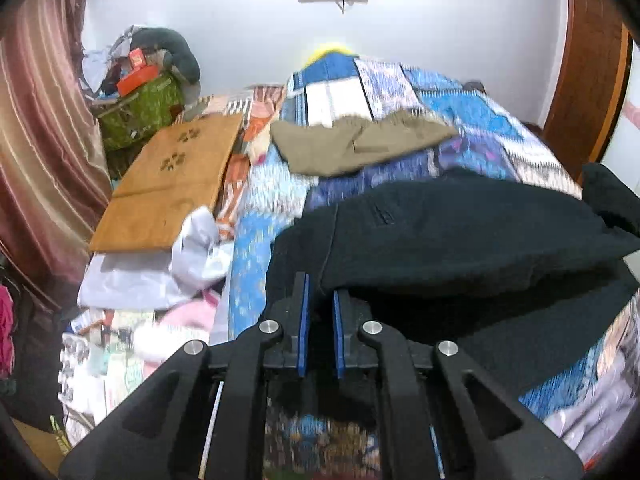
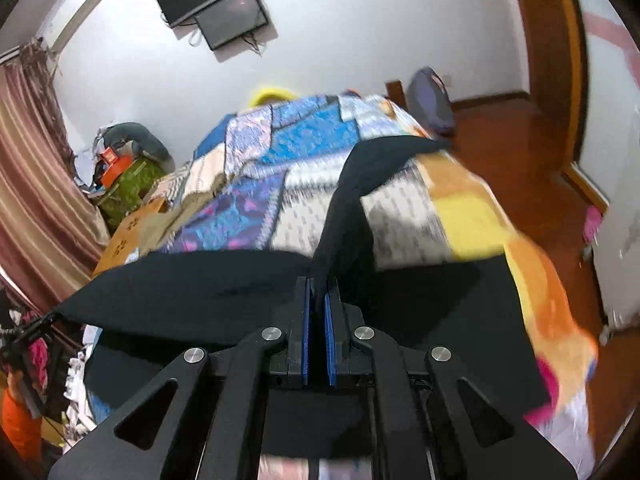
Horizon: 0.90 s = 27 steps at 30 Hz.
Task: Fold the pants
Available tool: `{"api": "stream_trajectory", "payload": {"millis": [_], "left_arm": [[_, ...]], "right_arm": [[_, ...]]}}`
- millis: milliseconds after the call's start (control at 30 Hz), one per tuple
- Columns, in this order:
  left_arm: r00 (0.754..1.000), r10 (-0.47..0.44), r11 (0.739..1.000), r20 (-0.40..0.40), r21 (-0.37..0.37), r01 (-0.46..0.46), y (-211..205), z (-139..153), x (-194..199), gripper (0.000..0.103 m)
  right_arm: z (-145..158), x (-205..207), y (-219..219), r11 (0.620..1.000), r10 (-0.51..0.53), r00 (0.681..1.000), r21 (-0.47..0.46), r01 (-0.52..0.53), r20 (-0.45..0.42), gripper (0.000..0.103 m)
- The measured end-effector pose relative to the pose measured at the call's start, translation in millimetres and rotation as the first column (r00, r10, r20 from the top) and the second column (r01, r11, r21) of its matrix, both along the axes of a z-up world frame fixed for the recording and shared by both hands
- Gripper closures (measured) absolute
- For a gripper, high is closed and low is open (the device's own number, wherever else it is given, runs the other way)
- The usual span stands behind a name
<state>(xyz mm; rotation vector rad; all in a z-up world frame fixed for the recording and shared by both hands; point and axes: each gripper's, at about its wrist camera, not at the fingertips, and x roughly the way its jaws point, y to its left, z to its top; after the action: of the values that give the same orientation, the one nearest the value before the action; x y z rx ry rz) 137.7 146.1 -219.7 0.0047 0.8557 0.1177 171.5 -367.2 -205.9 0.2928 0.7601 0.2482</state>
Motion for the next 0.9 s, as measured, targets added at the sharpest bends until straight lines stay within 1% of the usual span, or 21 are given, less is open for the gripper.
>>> {"api": "stream_trajectory", "payload": {"millis": [167,267,333,367,400,433,467,500,600,700,767,800,833,867,900], "left_arm": [[0.995,0.023,0.998,-0.099,-0.052,-0.029,2.7,-40.2,-19.0,0.093],[0.992,0.026,0.998,-0.126,-0.055,-0.033,-2.6,-54.1,-22.7,0.093],[0.991,0.029,0.999,-0.129,-0.038,-0.035,-6.2,-57.1,-22.4,0.093],[0.991,0.031,0.999,-0.128,-0.034,-0.036,-6.9,-58.4,-22.3,0.093],[0.991,0.033,0.999,-0.128,-0.031,-0.037,-7.4,-57.7,-21.4,0.093],[0.991,0.033,0.999,-0.130,-0.029,-0.037,-7.2,-57.6,-20.8,0.093],[0.991,0.033,0.999,-0.131,-0.026,-0.037,-6.5,-57.3,-20.9,0.093],[0.991,0.034,0.999,-0.132,-0.023,-0.037,-6.7,-57.1,-20.8,0.093],[0.990,0.035,0.999,-0.135,-0.010,-0.036,-7.9,-57.4,-20.7,0.093],[0.990,0.042,0.999,-0.137,0.001,-0.042,-9.0,-58.0,-19.3,0.093],[0.990,0.048,0.999,-0.134,0.006,-0.048,-9.8,-56.7,-18.5,0.093],[0.990,0.052,0.999,-0.130,0.011,-0.051,-10.0,-54.7,-18.3,0.093],[0.991,0.056,0.998,-0.123,0.017,-0.055,-10.4,-51.8,-18.4,0.093],[0.992,0.059,0.998,-0.112,0.022,-0.057,-10.6,-47.6,-19.1,0.093],[0.993,0.061,0.998,-0.099,0.028,-0.058,-10.6,-42.9,-20.0,0.093]], "right_arm": [[-29.7,-27.3,-4.5,1.000,-0.027,0.996,0.010,0.027,-0.085,0.097],[-45.0,-29.0,-6.3,0.999,-0.021,0.990,0.029,0.026,-0.142,0.096],[-49.9,-29.2,-6.3,0.999,-0.021,0.987,0.040,0.027,-0.159,0.096],[-50.8,-27.6,-7.3,0.999,-0.022,0.986,0.045,0.029,-0.164,0.092],[-51.1,-25.3,-9.8,0.998,-0.030,0.985,0.051,0.040,-0.168,0.084],[-52.6,-28.4,-12.2,0.997,-0.044,0.984,0.049,0.053,-0.170,0.081],[-53.2,-29.5,-15.1,0.997,-0.059,0.984,0.046,0.067,-0.166,0.074],[-53.5,-29.7,-19.2,0.995,-0.078,0.984,0.042,0.086,-0.160,0.074],[-58.4,-29.3,-37.5,0.985,-0.155,0.973,0.044,0.164,-0.173,0.074],[-66.1,-28.4,-64.8,0.960,-0.240,0.952,0.099,0.262,-0.189,0.074],[-69.6,-27.7,-76.4,0.944,-0.283,0.940,0.118,0.308,-0.189,0.074],[-72.4,-25.1,-83.6,0.936,-0.301,0.935,0.128,0.328,-0.189,0.075],[-73.0,-24.6,-84.5,0.934,-0.309,0.932,0.123,0.335,-0.191,0.080],[-73.3,-23.0,-87.0,0.933,-0.316,0.930,0.117,0.341,-0.186,0.094],[-73.1,-21.9,-88.8,0.933,-0.321,0.930,0.109,0.343,-0.179,0.096]]}}
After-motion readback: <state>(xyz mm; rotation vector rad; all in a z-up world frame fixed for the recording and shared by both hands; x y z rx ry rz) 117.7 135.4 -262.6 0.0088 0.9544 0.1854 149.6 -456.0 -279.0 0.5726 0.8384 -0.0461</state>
